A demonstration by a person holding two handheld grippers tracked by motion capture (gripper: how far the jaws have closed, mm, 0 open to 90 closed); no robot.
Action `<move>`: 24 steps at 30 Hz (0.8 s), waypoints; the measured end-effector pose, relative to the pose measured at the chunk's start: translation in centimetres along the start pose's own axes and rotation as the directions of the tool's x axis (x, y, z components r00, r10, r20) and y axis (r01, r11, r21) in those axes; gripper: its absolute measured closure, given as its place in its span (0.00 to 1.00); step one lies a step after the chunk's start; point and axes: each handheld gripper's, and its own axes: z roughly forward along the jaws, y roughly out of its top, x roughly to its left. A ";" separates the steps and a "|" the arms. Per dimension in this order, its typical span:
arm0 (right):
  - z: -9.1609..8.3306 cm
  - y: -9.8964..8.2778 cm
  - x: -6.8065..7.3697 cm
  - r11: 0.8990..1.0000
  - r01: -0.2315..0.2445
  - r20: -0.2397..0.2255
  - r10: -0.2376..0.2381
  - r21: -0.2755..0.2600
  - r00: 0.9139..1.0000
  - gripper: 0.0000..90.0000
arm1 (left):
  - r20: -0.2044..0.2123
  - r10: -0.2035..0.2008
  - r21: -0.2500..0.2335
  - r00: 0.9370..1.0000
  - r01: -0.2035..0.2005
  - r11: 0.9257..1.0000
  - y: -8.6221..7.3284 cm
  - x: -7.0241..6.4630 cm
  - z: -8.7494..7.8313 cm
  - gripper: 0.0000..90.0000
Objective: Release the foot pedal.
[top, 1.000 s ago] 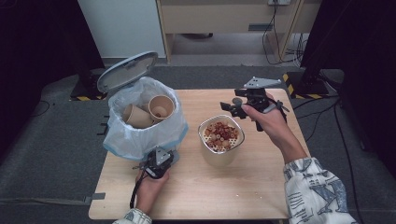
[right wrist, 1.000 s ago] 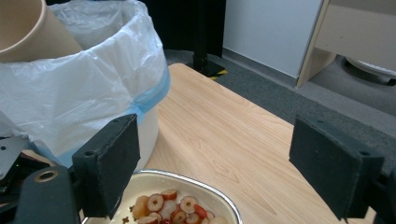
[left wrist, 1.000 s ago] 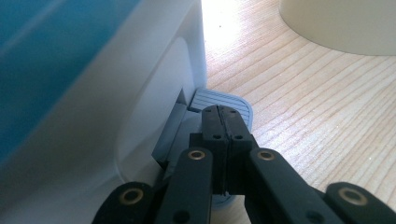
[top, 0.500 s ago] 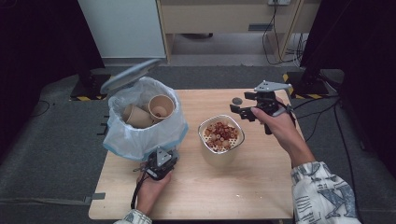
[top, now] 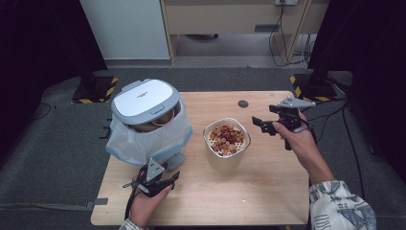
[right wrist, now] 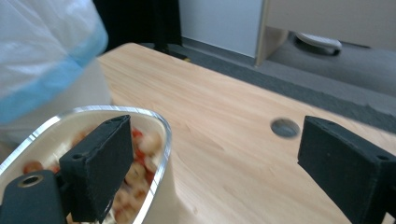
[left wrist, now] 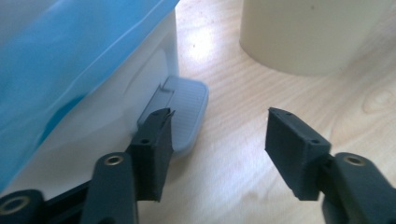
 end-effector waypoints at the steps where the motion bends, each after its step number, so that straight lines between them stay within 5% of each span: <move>1: -0.2 -0.7 -0.2 1.000 -0.008 0.011 0.008 0.007 1.000 0.12 | -0.005 -0.001 0.002 1.000 0.001 1.000 -0.1 0.2 -0.2 0.39; 11: -0.7 -8.3 -0.2 0.992 -0.044 0.093 0.033 0.119 0.995 0.12 | 0.031 -0.006 0.050 0.999 0.004 0.999 -1.0 1.0 -0.7 0.27; 17: -0.3 -13.1 0.5 0.973 -0.072 0.101 0.051 0.219 0.994 0.10 | 0.019 -0.036 0.073 0.999 0.034 0.997 -2.1 2.8 -2.0 0.19; 21: 0.0 -14.4 0.7 0.963 -0.089 0.117 0.061 0.255 0.991 0.10 | -0.013 -0.104 0.049 0.994 0.105 0.993 -2.5 4.4 -2.7 0.18; 24: 0.1 -14.7 0.8 0.960 -0.104 0.117 0.075 0.259 0.990 0.09 | -0.031 -0.118 0.046 0.993 0.119 0.992 -2.5 5.0 -2.7 0.16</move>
